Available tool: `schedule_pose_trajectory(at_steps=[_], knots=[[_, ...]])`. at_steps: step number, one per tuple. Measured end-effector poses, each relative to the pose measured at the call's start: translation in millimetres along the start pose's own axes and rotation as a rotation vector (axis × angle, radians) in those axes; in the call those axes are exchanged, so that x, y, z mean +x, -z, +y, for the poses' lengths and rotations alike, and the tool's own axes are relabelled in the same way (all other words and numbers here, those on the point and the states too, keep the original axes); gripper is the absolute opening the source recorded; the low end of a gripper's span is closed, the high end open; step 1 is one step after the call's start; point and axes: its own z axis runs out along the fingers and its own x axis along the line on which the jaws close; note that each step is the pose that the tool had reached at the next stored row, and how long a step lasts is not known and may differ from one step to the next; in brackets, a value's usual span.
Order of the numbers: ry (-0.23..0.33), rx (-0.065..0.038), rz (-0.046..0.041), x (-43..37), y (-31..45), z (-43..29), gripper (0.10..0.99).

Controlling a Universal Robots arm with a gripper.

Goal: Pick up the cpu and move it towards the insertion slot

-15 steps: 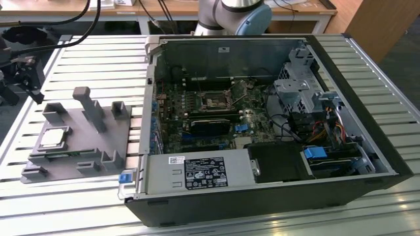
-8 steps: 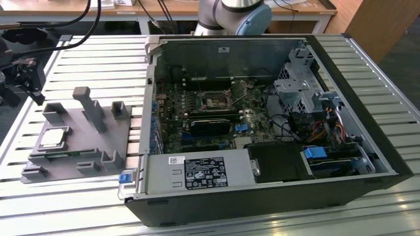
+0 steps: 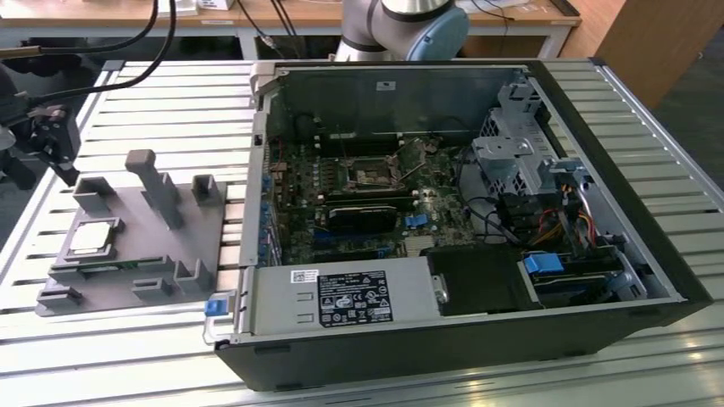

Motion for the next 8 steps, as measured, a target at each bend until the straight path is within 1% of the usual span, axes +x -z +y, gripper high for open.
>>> schedule_pose_trajectory(at_steps=[8], knots=[[0.003,0.0,0.0002,0.1,-5.0,-1.5,0.529]])
